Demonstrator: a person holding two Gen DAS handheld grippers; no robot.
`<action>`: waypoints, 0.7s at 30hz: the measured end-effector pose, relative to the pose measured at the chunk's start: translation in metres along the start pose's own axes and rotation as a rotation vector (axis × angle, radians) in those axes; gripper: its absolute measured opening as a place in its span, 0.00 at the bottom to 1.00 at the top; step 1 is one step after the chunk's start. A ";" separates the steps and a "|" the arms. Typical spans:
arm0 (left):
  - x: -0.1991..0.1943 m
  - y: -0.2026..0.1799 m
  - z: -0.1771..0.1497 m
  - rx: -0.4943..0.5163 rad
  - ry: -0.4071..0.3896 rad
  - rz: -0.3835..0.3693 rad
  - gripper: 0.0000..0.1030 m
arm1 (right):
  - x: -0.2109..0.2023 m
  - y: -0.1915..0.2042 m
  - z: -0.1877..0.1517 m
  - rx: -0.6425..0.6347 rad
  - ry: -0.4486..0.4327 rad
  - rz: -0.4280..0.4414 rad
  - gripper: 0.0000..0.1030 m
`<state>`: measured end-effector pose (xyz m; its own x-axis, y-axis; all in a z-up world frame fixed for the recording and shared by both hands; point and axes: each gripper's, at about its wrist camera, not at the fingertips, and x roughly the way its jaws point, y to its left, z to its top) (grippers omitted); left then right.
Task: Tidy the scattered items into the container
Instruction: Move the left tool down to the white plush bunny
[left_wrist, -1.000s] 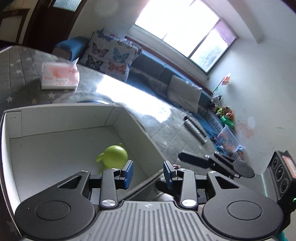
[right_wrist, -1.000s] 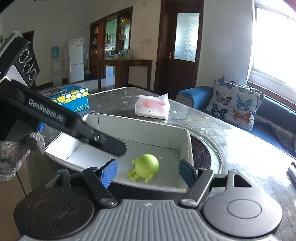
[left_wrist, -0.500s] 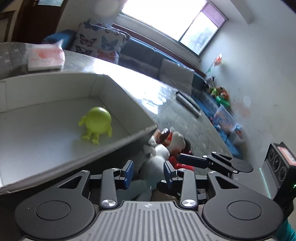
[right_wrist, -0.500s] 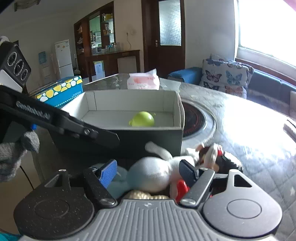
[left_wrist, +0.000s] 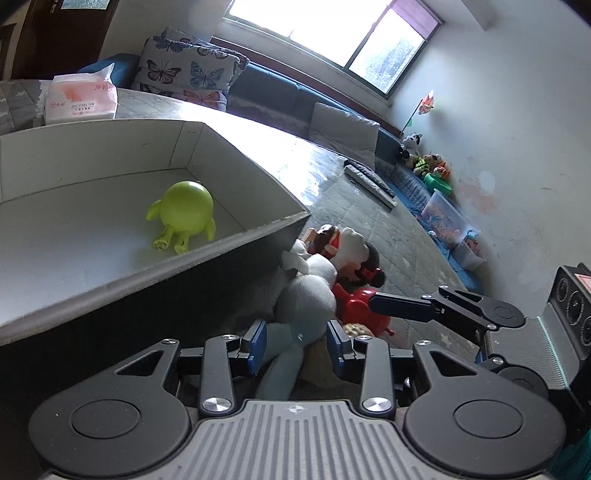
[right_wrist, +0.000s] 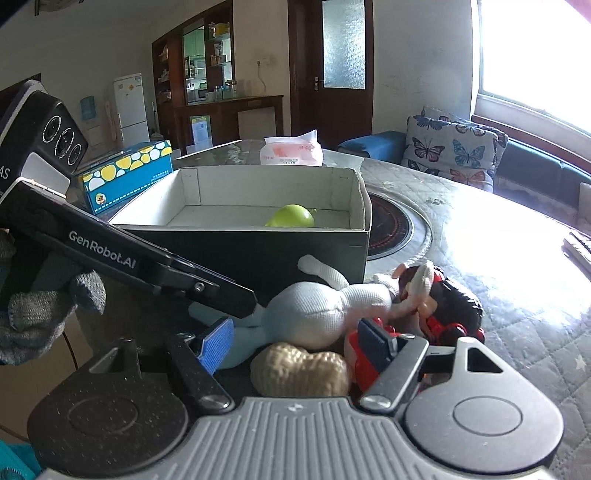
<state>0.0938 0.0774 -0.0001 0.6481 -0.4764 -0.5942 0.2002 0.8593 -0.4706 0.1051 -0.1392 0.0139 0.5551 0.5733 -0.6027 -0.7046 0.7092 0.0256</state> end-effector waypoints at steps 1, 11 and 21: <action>-0.002 -0.002 -0.002 0.000 -0.003 -0.008 0.36 | -0.002 0.001 -0.001 0.002 0.000 0.001 0.74; -0.004 -0.013 -0.012 0.049 -0.003 -0.011 0.37 | -0.003 0.009 -0.010 -0.011 0.017 -0.004 0.74; 0.020 0.010 -0.020 -0.025 0.073 0.028 0.35 | 0.003 0.009 -0.011 -0.018 0.029 -0.003 0.74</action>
<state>0.0935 0.0725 -0.0295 0.5980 -0.4654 -0.6526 0.1639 0.8680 -0.4688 0.0956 -0.1357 0.0041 0.5442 0.5592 -0.6254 -0.7110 0.7031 0.0100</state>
